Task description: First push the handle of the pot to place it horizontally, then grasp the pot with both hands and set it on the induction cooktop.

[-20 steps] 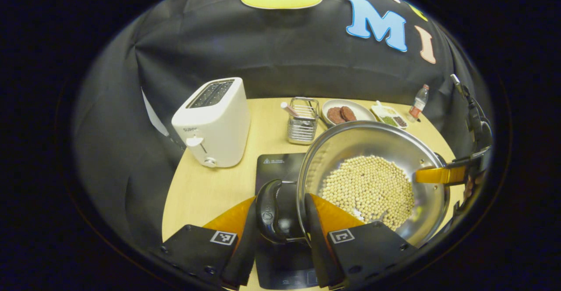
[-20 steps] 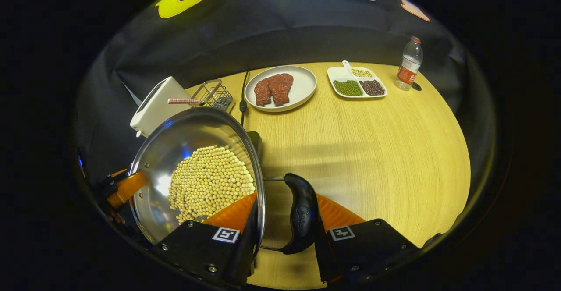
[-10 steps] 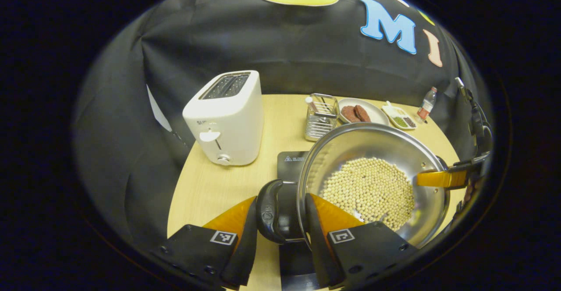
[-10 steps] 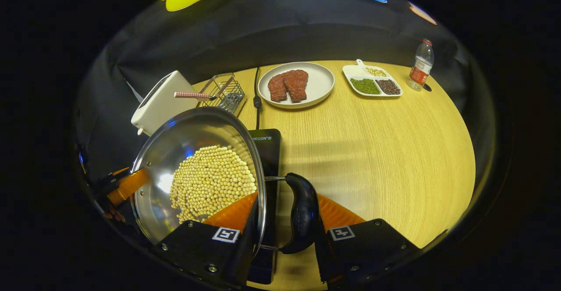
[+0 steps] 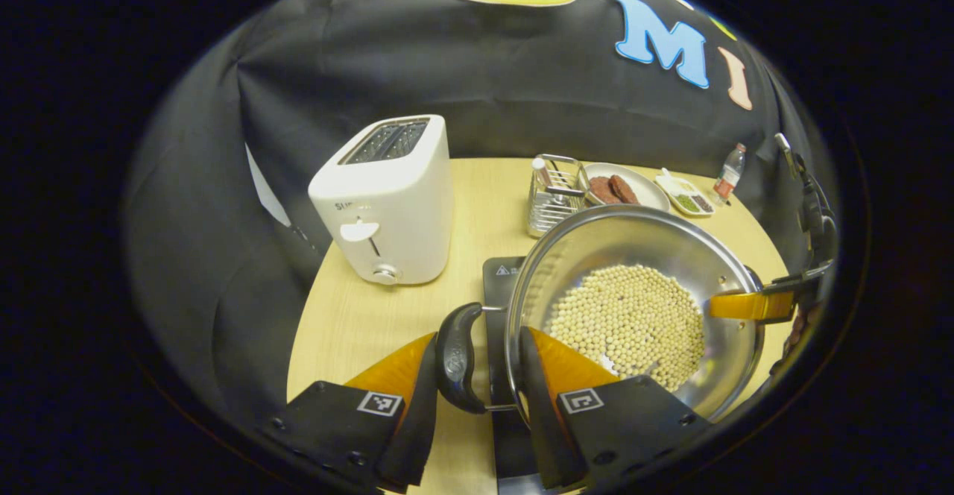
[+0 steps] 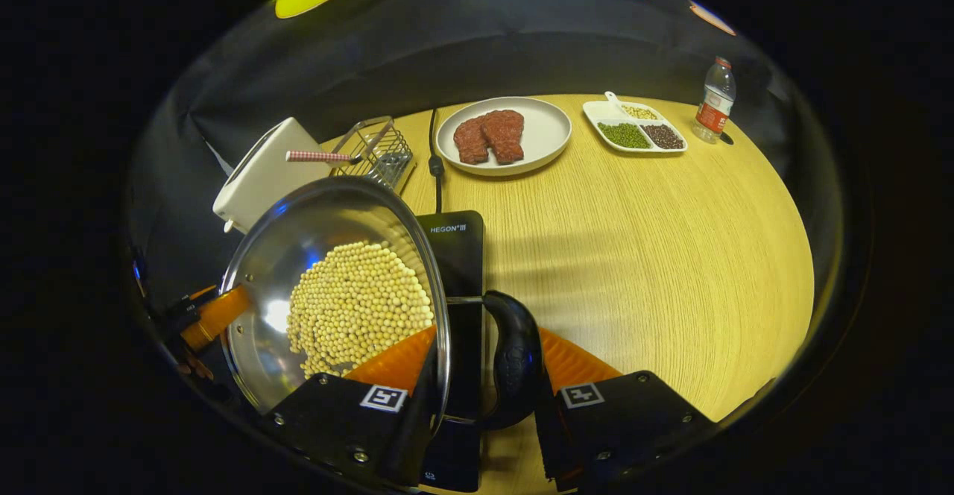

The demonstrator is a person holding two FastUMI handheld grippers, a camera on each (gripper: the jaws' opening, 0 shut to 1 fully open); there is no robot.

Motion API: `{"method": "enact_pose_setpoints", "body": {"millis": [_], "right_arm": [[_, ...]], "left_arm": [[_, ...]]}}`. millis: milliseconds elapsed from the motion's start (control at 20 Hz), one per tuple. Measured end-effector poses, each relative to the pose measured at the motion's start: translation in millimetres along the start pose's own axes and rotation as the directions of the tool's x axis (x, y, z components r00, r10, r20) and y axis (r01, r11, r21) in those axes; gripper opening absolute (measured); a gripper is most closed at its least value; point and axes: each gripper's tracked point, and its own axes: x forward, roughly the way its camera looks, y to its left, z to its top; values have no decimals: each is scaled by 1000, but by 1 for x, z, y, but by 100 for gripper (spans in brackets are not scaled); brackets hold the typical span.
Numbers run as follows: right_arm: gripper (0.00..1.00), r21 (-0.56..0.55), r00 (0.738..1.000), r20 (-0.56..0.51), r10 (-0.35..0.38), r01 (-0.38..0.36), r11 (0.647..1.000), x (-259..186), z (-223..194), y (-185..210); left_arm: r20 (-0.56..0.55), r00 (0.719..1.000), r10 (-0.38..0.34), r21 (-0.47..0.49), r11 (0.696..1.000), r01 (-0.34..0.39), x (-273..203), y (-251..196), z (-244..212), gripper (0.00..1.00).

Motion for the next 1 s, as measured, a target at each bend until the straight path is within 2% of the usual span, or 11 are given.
{"method": "enact_pose_setpoints", "body": {"millis": [100,150,200,250,300,350,400,450,550,750,1000], "right_arm": [[60,9,1000,7,9,-9,1000,1,0,1],[61,9,1000,12,11,-11,1000,1,1,0],[62,-2,1000,20,6,-5,1000,-1,2,-1],[57,-14,999,39,-1,1,1000,-7,6,-4],[68,-23,997,71,1,0,1000,-13,13,-4],[69,-37,994,106,6,-3,999,-20,20,-6],[74,-51,989,147,11,-4,999,-29,29,-8],[84,-62,982,186,18,-6,998,-39,37,-12],[85,-76,962,273,14,7,997,-66,55,-24],[85,-99,890,456,2,49,994,-135,91,-58],[85,-79,747,661,-65,155,985,-242,138,-120]], "left_arm": [[19,1000,-15,-23,1000,15,1,-3,2,60],[31,999,-17,-30,999,18,2,-3,2,67],[49,999,1,-29,1000,1,-1,1,6,68],[68,998,14,-27,1000,-13,-4,6,8,73],[90,996,29,-32,999,-26,-10,10,11,81],[114,992,44,-44,998,-39,-19,14,15,85],[145,988,58,-59,997,-50,-27,15,23,87],[176,982,71,-75,995,-59,-37,14,31,89],[238,967,89,-94,993,-68,-60,7,48,88],[367,927,75,-118,992,-34,-102,-41,100,88],[501,865,6,-70,997,34,-156,-154,159,89]]}}
